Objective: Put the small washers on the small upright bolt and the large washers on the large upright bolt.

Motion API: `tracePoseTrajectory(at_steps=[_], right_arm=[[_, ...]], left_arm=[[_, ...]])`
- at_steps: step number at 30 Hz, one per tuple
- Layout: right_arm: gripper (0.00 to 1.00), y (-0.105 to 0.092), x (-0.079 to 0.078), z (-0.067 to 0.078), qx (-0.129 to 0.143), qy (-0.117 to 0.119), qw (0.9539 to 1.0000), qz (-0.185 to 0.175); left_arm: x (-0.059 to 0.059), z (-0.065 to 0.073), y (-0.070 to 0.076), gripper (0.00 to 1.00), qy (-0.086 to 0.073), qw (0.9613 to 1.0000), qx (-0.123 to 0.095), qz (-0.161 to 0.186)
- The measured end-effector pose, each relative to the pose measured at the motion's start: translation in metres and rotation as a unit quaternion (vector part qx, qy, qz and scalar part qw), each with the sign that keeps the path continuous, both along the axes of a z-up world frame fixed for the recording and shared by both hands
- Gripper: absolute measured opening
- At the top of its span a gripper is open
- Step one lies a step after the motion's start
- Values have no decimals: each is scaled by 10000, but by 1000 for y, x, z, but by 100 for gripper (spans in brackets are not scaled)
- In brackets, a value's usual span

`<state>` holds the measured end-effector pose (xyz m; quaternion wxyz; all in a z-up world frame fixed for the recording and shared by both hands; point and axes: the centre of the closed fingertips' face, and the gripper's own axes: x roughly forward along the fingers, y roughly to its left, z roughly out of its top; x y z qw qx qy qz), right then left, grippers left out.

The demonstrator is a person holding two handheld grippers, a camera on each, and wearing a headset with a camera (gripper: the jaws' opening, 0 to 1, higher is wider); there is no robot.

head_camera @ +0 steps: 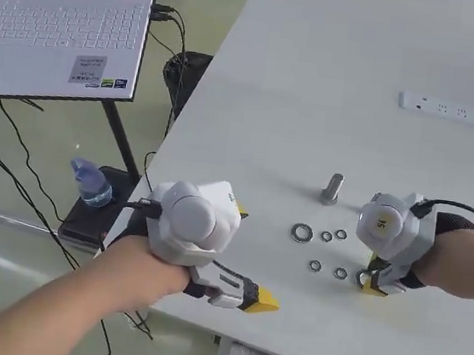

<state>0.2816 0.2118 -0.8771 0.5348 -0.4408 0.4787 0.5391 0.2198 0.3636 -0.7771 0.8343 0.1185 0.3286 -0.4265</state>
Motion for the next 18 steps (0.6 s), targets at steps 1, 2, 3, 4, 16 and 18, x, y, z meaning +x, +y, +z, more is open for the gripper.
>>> tracePoseTrajectory(at_steps=[1, 2, 3, 4, 16, 18], right_arm=[[20, 0, -1, 0, -16, -13, 10000, 23], [20, 0, -1, 0, -19, -15, 10000, 28], [20, 1, -1, 1, -10, 3, 10000, 7], [20, 1, 0, 1, 7, 11, 10000, -11], [21, -6, 0, 9, 114, 236, 9988, -420], [21, -6, 2, 10, 134, 229, 9986, -459]], left_arm=[[0, 0, 1, 80, 0, 10000, 15, 6], [0, 0, 1, 80, -4, 10000, 17, 7], [-1, 1, 1, 80, -6, 10000, 15, 9], [-1, 1, 1, 80, -2, 10000, 7, 14], [-4, 1, 5, 79, 16, 10000, 22, 33], [-4, 1, 5, 79, 7, 10000, 24, 30]])
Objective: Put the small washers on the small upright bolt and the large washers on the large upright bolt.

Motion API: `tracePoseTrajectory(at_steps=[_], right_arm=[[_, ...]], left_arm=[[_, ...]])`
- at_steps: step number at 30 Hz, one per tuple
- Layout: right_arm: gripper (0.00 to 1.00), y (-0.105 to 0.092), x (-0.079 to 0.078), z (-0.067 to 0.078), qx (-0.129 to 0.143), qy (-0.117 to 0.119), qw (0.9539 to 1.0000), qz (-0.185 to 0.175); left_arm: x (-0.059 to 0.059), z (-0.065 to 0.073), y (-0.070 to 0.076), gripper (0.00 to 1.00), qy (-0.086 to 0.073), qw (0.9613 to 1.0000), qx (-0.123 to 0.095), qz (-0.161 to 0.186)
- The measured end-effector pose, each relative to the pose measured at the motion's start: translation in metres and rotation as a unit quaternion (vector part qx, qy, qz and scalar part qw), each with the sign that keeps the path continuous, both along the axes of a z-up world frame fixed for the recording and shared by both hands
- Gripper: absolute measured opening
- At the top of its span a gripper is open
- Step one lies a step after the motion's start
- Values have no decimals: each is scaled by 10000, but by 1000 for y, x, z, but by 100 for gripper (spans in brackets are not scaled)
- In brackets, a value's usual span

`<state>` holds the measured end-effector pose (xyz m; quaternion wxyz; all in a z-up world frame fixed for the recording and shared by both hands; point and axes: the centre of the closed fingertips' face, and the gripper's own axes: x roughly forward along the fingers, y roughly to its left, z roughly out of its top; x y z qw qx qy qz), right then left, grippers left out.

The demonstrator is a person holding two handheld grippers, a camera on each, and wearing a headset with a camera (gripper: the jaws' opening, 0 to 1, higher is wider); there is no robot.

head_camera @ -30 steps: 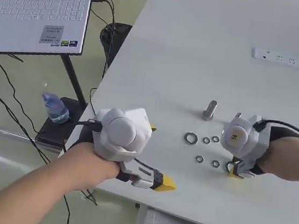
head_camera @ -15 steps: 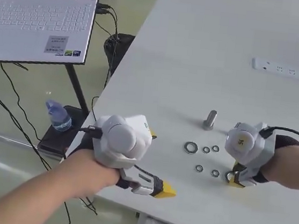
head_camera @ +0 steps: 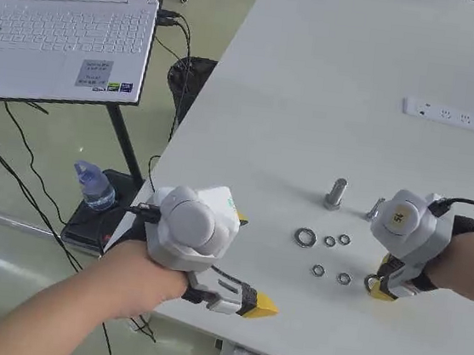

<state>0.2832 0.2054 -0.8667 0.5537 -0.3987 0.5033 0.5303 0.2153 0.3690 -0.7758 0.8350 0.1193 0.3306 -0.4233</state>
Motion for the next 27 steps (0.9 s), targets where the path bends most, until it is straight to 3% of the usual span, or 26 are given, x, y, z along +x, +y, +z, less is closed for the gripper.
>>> tracePoseTrajectory(at_steps=[15, 22, 27], right_arm=[[21, 4, -10, 36, -15, -39, 10000, -48], [21, 7, -1, 55, -8, -150, 9999, 17], [21, 9, 7, 60, 4, -173, 9999, 7]], left_arm=[[-5, 2, 2, 80, -42, 10000, -63, 41], [-3, 1, 4, 85, -70, 9999, -78, 121], [-3, -1, 4, 89, -76, 9999, -53, 100]])
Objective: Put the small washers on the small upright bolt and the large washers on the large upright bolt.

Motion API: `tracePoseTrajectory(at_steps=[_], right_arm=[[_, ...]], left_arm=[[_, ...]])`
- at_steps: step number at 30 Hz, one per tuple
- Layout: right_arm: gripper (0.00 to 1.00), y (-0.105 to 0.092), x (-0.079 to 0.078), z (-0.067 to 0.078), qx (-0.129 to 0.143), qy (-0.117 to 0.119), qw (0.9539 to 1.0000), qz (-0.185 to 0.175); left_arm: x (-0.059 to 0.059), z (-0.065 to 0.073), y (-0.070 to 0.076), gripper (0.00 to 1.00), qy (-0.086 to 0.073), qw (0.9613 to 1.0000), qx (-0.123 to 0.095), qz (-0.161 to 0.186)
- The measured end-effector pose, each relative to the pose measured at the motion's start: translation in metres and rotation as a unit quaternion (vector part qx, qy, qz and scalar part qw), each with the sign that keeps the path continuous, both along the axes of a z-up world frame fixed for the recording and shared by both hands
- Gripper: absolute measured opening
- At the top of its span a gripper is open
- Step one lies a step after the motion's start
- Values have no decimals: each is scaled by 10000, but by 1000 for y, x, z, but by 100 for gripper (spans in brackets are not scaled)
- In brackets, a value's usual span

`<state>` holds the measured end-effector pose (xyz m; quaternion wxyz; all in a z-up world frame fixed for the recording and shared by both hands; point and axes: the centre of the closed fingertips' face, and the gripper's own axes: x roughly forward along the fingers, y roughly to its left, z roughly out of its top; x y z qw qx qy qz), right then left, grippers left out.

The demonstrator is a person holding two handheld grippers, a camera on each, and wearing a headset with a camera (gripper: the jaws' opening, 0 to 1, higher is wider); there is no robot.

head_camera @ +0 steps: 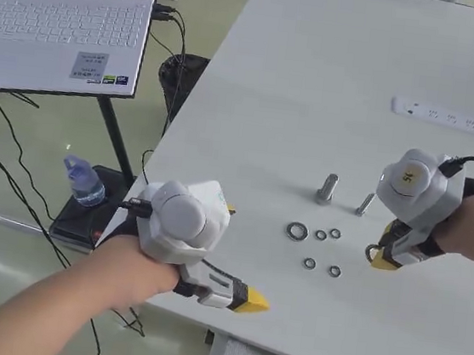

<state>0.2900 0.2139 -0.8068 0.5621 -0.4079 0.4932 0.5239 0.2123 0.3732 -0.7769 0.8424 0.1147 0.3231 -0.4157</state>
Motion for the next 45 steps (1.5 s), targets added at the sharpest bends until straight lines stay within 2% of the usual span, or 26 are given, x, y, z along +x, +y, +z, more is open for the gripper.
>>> tracePoseTrajectory(at_steps=[7, 15, 24, 35, 38, 45], right_arm=[[21, 5, 10, 10, -3, -40, 10000, 77], [21, 17, 31, 21, 116, -153, 9998, 84], [21, 27, 42, 23, 134, -182, 9996, 153], [21, 40, 56, 25, 119, -231, 9993, 278], [21, 45, 60, 27, 193, -197, 9994, 221], [21, 51, 68, 22, 162, -234, 9992, 283]], left_arm=[[0, -1, 0, 91, 48, 10000, -54, 44], [1, -2, -4, 91, 88, 9999, -109, 49], [8, -2, -3, 92, 13, 9998, -136, 126], [4, -7, -6, 91, 90, 9999, -136, 56], [4, -9, -7, 91, 94, 9999, -93, 13], [3, -9, -7, 89, 144, 9998, -108, -5]])
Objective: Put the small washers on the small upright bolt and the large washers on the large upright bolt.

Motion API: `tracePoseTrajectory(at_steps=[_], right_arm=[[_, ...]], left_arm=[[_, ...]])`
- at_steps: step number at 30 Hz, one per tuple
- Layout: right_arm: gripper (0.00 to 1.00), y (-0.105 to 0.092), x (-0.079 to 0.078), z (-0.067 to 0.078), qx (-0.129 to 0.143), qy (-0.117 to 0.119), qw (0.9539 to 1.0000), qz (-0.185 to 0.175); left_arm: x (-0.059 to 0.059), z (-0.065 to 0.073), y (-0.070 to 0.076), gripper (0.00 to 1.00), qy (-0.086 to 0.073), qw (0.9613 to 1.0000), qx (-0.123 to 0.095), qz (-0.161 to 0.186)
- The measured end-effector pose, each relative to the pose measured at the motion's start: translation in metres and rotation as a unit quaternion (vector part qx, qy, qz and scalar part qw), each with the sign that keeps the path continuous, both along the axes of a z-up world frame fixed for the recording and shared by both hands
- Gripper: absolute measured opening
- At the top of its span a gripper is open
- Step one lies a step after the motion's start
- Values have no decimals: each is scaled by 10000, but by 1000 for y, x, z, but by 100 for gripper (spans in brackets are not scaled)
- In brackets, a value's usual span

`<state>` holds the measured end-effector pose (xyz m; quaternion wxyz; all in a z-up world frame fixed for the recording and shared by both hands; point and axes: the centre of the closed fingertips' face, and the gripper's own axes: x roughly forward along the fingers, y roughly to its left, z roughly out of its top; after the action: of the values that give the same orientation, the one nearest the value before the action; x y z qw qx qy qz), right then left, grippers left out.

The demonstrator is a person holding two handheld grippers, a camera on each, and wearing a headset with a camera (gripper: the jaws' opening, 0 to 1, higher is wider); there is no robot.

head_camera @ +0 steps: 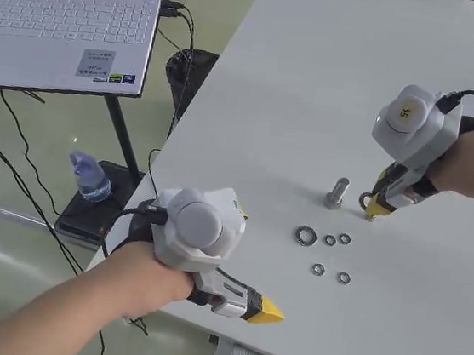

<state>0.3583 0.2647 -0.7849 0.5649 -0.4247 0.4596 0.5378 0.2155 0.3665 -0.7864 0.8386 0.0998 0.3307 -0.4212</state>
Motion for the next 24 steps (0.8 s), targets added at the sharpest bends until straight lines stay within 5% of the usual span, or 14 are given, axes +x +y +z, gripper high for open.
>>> tracePoseTrajectory(at_steps=[24], right_arm=[[21, 32, 30, -7, 174, -209, 9996, 7]], left_arm=[[1, -3, 3, 96, -7, 9999, -60, 93]])
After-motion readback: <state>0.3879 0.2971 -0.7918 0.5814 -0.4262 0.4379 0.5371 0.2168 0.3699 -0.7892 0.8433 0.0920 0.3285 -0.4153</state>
